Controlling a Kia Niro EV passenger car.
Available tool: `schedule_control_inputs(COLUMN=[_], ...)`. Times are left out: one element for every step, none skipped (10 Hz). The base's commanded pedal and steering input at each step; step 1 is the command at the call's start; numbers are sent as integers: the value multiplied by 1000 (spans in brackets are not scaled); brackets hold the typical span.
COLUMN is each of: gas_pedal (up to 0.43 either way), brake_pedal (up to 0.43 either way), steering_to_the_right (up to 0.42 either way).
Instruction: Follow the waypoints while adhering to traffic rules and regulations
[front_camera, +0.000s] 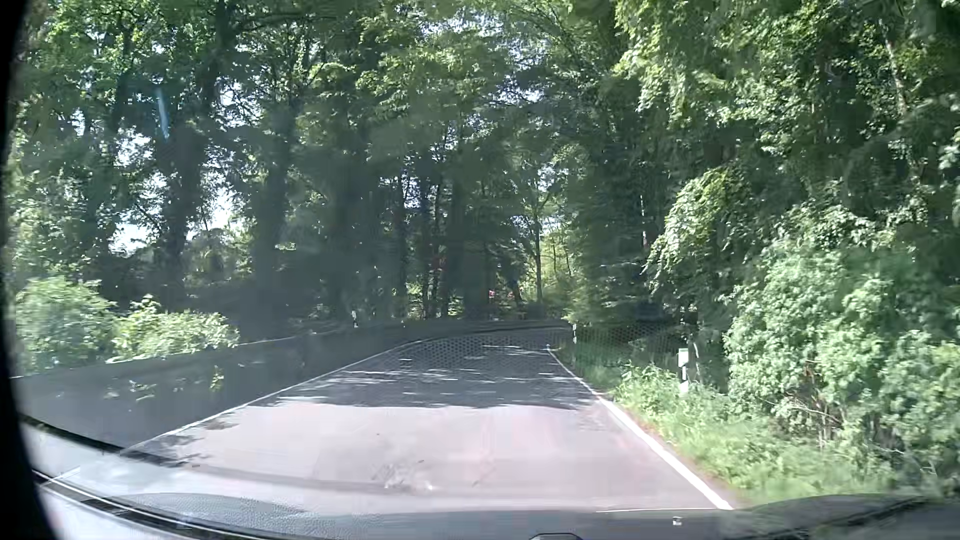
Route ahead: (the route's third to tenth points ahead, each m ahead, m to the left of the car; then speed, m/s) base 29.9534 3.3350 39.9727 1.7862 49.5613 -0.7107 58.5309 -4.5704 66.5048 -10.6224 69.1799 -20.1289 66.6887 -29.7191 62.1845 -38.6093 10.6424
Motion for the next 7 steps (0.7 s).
schedule_control_inputs(gas_pedal=[240,240,240,240,240,240,240], brake_pedal=[0,0,0,0,0,0,0], steering_to_the_right=[-7,-6,-6,-6,-5,-4,-3])
